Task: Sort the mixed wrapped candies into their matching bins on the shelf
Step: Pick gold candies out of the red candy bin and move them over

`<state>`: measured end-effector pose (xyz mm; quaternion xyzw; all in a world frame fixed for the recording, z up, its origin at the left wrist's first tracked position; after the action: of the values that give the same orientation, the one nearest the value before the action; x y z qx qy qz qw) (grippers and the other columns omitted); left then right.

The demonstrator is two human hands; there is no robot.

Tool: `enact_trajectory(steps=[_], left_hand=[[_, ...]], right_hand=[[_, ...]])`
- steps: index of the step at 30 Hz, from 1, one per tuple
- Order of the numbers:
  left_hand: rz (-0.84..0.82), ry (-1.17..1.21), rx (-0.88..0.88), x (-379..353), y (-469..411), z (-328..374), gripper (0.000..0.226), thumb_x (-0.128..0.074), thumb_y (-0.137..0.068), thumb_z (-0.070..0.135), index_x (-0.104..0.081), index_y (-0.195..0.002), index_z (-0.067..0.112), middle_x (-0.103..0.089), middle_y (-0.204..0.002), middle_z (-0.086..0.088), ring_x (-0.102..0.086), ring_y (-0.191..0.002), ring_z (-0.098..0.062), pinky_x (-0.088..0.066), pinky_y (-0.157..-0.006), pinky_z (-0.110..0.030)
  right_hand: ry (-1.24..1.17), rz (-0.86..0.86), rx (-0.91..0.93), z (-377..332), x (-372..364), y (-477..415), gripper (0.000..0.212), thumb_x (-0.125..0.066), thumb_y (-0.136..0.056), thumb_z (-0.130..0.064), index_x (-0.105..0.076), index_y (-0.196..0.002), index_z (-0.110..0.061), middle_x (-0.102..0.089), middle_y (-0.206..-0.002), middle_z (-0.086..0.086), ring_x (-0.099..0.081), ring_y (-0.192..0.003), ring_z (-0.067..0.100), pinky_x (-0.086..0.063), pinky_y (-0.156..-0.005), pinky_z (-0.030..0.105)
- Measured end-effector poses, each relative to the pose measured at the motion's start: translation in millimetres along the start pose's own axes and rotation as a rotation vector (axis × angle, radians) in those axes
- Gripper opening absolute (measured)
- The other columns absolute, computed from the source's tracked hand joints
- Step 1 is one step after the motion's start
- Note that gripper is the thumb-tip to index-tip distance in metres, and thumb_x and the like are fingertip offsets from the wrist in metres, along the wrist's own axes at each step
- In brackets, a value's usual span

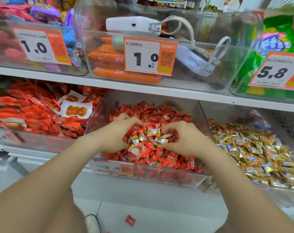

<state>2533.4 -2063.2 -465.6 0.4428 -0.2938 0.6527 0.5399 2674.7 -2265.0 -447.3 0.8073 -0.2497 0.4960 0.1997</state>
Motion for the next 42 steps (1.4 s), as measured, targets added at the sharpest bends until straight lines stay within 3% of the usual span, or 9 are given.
enact_trajectory(steps=[8, 12, 16, 22, 29, 33, 36, 38, 42], left_hand=[[0.163, -0.164, -0.071, 5.1, 0.5, 4.0, 0.032, -0.084, -0.087, 0.019, -0.071, -0.109, 0.037, -0.063, -0.115, 0.012, -0.057, -0.105, -0.010, -0.051, -0.097, -0.035], [0.141, -0.228, -0.118, -0.1, 0.5, 15.0, 0.037, -0.079, -0.082, 0.010, -0.069, -0.104, 0.039, -0.057, -0.106, 0.016, -0.049, -0.103, -0.012, -0.045, -0.091, -0.032], [0.058, -0.095, -0.115, -6.7, 0.3, 21.0, 0.036, -0.078, -0.079, 0.020, -0.065, -0.111, 0.029, -0.059, -0.103, 0.015, -0.056, -0.096, -0.007, -0.051, -0.079, -0.025], [-0.028, -0.196, -0.070, -14.5, -4.7, 16.9, 0.085, -0.099, -0.059, 0.051, -0.056, -0.129, 0.030, -0.055, -0.119, 0.014, -0.052, -0.111, -0.012, -0.050, -0.093, -0.032], [0.067, -0.195, -0.127, -19.3, -15.1, 15.8, 0.047, -0.090, -0.072, 0.051, -0.064, -0.109, 0.039, -0.065, -0.099, 0.017, -0.060, -0.093, -0.010, -0.056, -0.080, -0.040], [0.106, -0.103, -0.127, -10.0, -14.4, 13.9, 0.018, -0.081, -0.088, 0.047, -0.073, -0.096, 0.033, -0.067, -0.074, 0.014, -0.059, -0.068, 0.000, -0.052, -0.070, -0.031], [0.160, -0.086, -0.124, -5.4, -14.9, 15.1, 0.016, -0.077, -0.093, 0.043, -0.073, -0.099, 0.028, -0.063, -0.066, 0.009, -0.059, -0.059, -0.003, -0.055, -0.068, -0.034], [0.177, -0.055, -0.130, -7.3, -14.6, 17.2, 0.010, -0.073, -0.096, 0.037, -0.069, -0.099, 0.028, -0.063, -0.067, 0.008, -0.062, -0.061, -0.007, -0.056, -0.069, -0.037], [0.239, 0.127, -0.129, -8.3, -14.3, 26.6, 0.017, -0.068, -0.090, 0.021, -0.051, -0.086, 0.018, -0.054, -0.061, 0.004, -0.041, -0.046, -0.007, -0.037, -0.051, -0.027]], right_hand=[[0.080, 0.079, 0.015, 7.1, 3.1, 5.8, 0.016, -0.070, -0.099, -0.026, -0.072, -0.110, -0.038, -0.071, -0.111, -0.007, -0.058, -0.117, 0.022, -0.051, -0.100, 0.044], [0.137, 0.108, -0.015, 3.8, 5.6, 4.8, 0.017, -0.064, -0.103, -0.029, -0.071, -0.112, -0.041, -0.068, -0.092, -0.017, -0.060, -0.112, 0.020, -0.039, -0.110, 0.054], [0.236, 0.035, -0.059, -1.1, 4.1, 4.2, 0.046, -0.062, -0.088, -0.008, -0.070, -0.125, -0.034, -0.072, -0.118, -0.007, -0.059, -0.124, 0.025, -0.039, -0.115, 0.051], [0.169, 0.013, 0.097, -15.0, -17.7, -6.6, 0.042, -0.078, -0.082, -0.029, -0.069, -0.123, -0.028, -0.072, -0.112, -0.003, -0.067, -0.105, 0.020, -0.059, -0.090, 0.044], [0.325, 0.011, 0.106, -17.6, -24.8, -20.0, 0.026, -0.072, -0.097, -0.027, -0.071, -0.123, -0.030, -0.069, -0.110, 0.002, -0.062, -0.111, 0.029, -0.051, -0.095, 0.043], [0.138, 0.030, 0.073, -11.4, -14.3, -17.6, 0.030, -0.061, -0.098, -0.023, -0.047, -0.074, -0.034, -0.055, -0.069, -0.001, -0.060, -0.071, 0.028, -0.042, -0.061, 0.034], [0.042, 0.056, 0.101, -5.5, -2.9, -14.9, 0.003, -0.059, -0.101, -0.024, -0.060, -0.099, -0.025, -0.060, -0.074, -0.007, -0.056, -0.061, 0.012, -0.037, -0.055, 0.025], [-0.070, 0.097, 0.103, -3.9, 5.4, -11.2, 0.024, -0.059, -0.101, -0.022, -0.065, -0.123, -0.027, -0.062, -0.080, -0.012, -0.057, -0.061, 0.003, -0.041, -0.057, 0.020], [-0.520, 0.023, 0.000, -8.5, 9.2, -3.3, 0.029, -0.051, -0.101, -0.007, -0.075, -0.109, -0.023, -0.076, -0.093, 0.016, -0.079, -0.083, 0.016, -0.062, -0.076, 0.039]])
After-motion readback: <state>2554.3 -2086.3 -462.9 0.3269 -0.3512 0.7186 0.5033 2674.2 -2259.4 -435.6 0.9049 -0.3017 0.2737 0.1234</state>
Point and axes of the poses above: each hand's wrist, its own y-axis away from the middle knuckle, its own x-axis out of the back of the hand, z = x × y, the point moved 3 cm from there along -y, towards the middle knuckle
